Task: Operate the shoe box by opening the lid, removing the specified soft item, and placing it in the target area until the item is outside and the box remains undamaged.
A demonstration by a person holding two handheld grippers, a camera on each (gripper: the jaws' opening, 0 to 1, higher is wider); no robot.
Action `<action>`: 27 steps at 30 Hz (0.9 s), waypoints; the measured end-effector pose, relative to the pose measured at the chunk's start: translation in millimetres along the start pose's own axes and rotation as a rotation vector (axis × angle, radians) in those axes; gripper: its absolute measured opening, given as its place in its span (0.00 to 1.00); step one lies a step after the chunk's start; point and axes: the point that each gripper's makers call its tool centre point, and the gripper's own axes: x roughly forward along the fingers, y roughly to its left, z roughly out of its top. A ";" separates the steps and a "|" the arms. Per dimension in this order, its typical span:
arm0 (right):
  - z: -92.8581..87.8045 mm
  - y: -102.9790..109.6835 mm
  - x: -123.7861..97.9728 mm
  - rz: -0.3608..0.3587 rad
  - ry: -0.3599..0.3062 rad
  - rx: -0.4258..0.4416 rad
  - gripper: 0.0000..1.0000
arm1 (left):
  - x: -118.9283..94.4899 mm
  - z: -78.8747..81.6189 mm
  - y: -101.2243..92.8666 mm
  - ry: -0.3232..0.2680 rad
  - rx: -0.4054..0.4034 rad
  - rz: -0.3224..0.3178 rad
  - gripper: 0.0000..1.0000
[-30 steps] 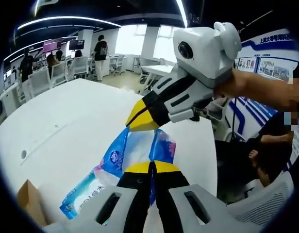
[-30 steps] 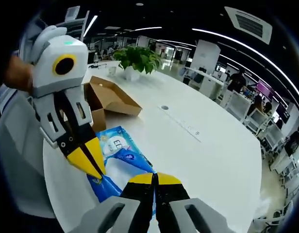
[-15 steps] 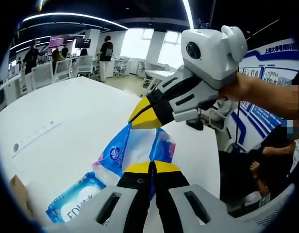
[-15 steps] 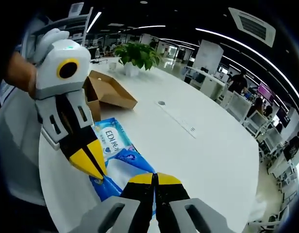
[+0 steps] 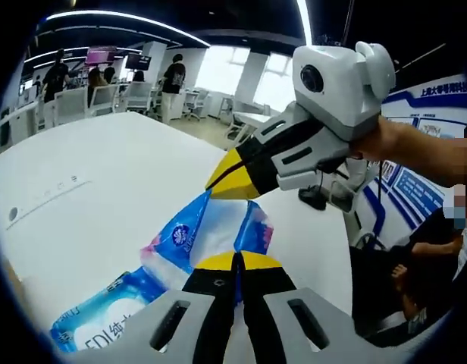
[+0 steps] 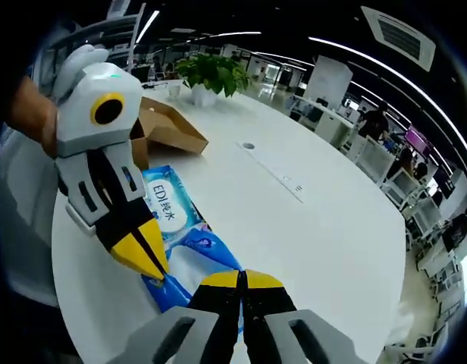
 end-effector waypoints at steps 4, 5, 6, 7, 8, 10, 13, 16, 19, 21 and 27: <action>-2.4 -4.0 -2.1 -0.004 0.004 0.000 0.00 | 6.7 1.9 -1.8 -0.021 -0.035 -0.012 0.00; -2.3 -4.6 -3.3 -0.003 -0.001 0.005 0.00 | 7.6 1.5 -2.1 -0.022 -0.038 -0.013 0.00; -2.9 -5.1 -4.3 -0.005 -0.001 0.003 0.00 | 8.2 1.4 -3.1 -0.023 -0.038 -0.013 0.00; -4.3 -6.2 -4.1 -0.007 0.003 -0.002 0.00 | 9.2 2.3 -4.6 -0.029 -0.046 -0.019 0.00; -6.6 -7.1 -3.8 -0.007 0.006 -0.007 0.00 | 9.8 3.1 -5.3 -0.034 -0.050 -0.020 0.00; -9.0 -8.8 -3.7 -0.009 0.005 -0.001 0.00 | 12.6 3.4 -5.4 -0.040 -0.055 -0.019 0.00; -14.8 -8.3 0.0 -0.004 0.013 0.001 0.00 | 17.7 -2.4 -1.3 -0.025 -0.058 -0.010 0.00; -20.2 -6.6 6.5 0.003 0.021 -0.004 0.00 | 21.2 -6.9 2.6 -0.014 -0.060 -0.004 0.00; -23.2 -8.1 12.3 0.003 0.025 -0.002 0.00 | 24.0 -11.2 7.4 -0.003 -0.062 0.011 0.00; -24.6 -8.1 16.6 0.011 0.028 0.002 0.00 | 24.9 -14.0 10.4 0.007 -0.065 0.019 0.00; -28.9 -9.9 27.2 0.014 0.039 -0.004 0.00 | 25.0 -17.7 16.6 0.022 -0.065 0.038 0.00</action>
